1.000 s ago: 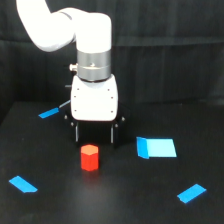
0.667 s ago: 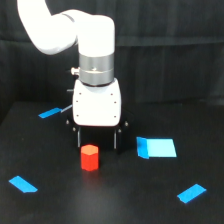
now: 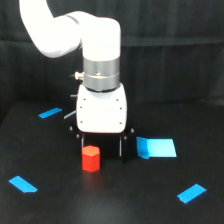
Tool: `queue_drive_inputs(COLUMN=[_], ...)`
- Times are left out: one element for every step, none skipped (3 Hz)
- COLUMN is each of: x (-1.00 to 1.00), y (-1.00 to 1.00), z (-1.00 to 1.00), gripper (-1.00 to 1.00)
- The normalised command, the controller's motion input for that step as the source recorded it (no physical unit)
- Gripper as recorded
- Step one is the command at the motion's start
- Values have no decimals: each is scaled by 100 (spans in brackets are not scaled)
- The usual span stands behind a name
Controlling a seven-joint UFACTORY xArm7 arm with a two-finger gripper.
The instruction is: Pick up the red object from the table
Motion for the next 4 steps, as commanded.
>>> queue_drive_inputs(x=[5, 6, -1, -6], y=[-27, -26, -16, -25], z=[12, 3, 0, -14], gripper=[30, 15, -33, -82])
